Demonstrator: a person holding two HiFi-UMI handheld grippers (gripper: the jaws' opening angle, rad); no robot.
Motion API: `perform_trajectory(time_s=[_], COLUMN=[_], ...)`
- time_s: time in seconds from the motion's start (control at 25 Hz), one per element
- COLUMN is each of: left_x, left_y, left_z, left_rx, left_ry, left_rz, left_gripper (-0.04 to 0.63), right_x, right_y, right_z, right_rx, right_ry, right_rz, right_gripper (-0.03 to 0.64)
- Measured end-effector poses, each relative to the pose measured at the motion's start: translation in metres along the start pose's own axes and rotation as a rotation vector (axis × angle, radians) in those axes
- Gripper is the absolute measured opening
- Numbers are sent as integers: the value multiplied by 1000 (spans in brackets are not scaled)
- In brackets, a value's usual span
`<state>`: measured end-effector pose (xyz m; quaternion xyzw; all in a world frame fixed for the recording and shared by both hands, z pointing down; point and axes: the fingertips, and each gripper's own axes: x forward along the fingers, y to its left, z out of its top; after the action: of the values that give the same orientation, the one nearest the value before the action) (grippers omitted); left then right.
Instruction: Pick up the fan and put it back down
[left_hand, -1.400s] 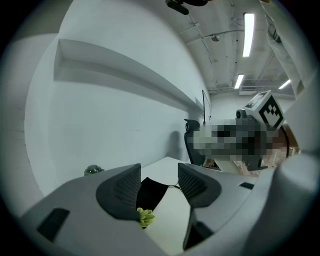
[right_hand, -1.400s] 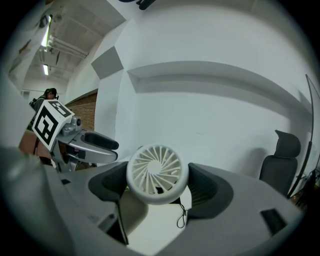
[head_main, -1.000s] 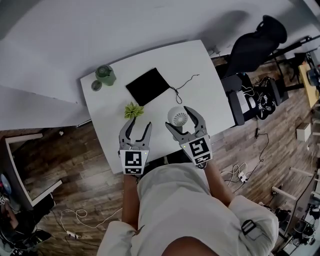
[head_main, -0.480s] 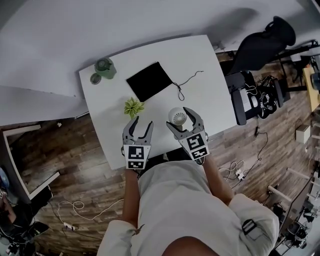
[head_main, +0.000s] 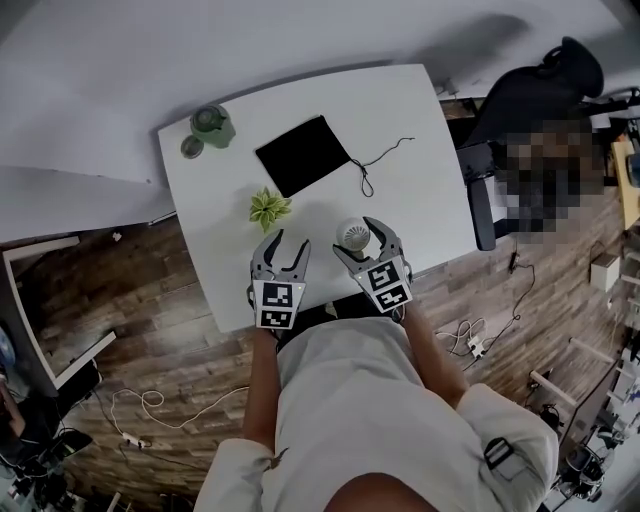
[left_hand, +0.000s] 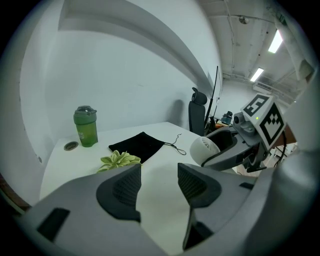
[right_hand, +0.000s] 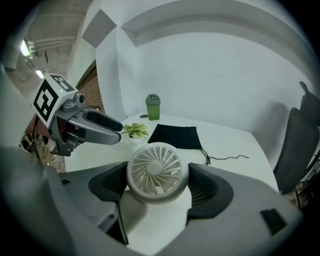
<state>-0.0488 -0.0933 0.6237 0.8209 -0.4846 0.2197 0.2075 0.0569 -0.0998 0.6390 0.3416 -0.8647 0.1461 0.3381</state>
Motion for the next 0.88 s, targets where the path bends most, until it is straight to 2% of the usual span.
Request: perform_trajectory(time_s=[0.52, 0.88], left_x=[10, 16], left_y=[2, 5], left_z=[-32, -46], left_rx=[-34, -45], left_ry=[74, 110], left_rz=[-4, -11], left_gripper=[224, 224], right_x=[33, 49], right_y=[12, 17], right_z=[-37, -43], right_rx=[-6, -2], right_ry=[123, 157], right_rz=[48, 69], right_gripper=[370, 370])
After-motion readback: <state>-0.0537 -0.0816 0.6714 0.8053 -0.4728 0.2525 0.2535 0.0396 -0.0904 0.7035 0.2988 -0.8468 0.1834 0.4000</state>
